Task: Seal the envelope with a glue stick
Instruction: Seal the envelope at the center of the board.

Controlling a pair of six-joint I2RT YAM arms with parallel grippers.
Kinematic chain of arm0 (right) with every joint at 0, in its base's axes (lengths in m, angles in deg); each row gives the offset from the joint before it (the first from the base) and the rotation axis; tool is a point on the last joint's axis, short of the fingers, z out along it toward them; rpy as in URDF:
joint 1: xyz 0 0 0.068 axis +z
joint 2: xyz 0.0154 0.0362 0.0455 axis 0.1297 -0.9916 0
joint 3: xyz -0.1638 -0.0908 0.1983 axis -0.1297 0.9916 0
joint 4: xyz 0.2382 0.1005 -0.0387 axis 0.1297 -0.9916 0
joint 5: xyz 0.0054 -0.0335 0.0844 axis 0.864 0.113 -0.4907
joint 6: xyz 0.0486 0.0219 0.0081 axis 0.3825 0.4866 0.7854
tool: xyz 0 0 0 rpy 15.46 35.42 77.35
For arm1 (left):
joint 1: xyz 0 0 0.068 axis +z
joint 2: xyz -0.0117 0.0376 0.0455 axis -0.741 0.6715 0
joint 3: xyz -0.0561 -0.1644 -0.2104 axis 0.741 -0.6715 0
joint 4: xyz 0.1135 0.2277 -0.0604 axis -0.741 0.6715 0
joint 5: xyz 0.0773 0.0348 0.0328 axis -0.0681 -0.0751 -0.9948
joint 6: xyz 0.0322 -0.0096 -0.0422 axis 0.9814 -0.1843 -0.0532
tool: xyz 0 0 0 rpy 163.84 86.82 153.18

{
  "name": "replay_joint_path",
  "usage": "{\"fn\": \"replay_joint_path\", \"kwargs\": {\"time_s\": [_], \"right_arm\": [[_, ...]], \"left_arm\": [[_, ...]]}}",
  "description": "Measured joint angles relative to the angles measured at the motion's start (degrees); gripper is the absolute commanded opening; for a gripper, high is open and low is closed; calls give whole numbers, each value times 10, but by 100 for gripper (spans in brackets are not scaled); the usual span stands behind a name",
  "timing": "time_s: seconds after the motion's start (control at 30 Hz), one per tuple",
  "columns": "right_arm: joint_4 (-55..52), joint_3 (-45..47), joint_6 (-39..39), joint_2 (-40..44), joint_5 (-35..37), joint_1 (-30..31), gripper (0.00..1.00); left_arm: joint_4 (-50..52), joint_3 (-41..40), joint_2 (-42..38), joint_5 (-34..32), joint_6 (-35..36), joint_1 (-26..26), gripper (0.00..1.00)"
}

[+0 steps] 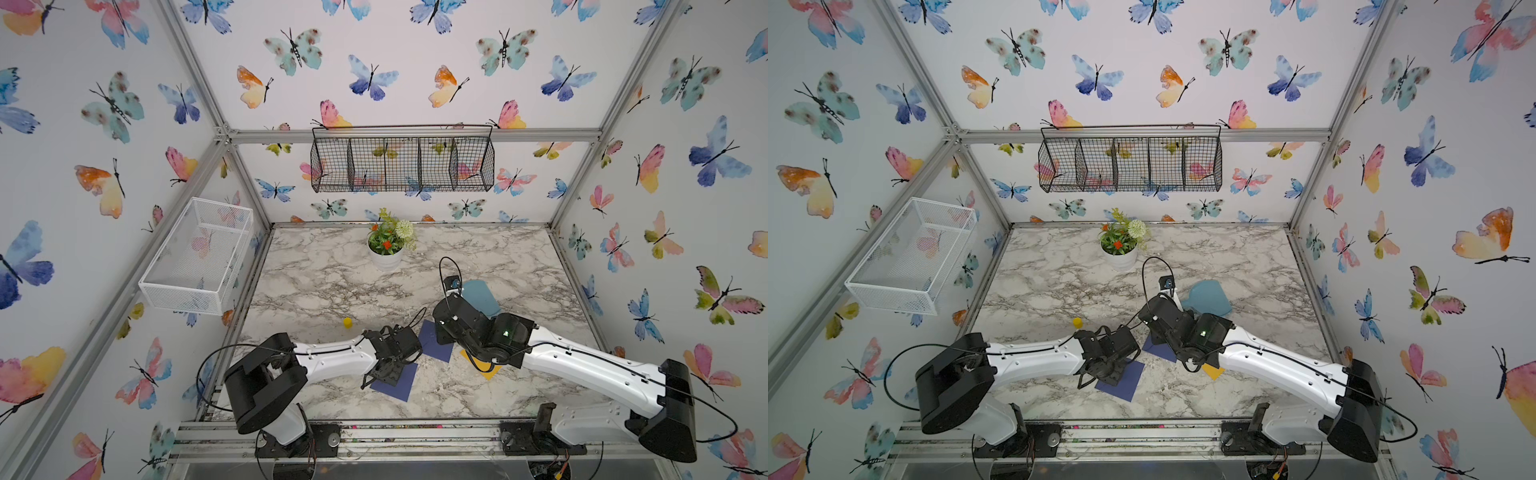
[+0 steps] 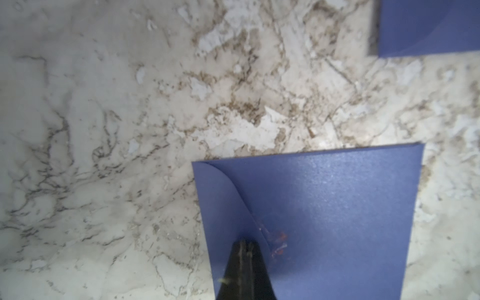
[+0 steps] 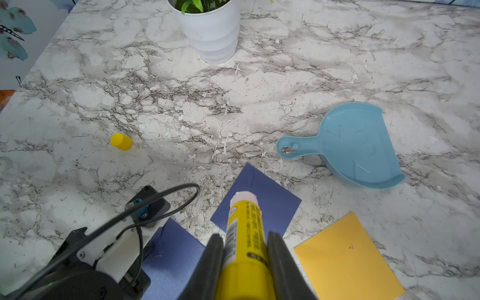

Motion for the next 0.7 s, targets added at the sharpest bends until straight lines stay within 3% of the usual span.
{"fn": "replay_joint_path", "kwargs": {"time_s": [0.33,0.7], "right_arm": [[-4,0,0,0,0,0,3],[-12,0,0,0,0,0,3]], "left_arm": [[0,4,-7,-17,-3,-12,7],[-32,-49,-73,26,-14,15,8]]}}
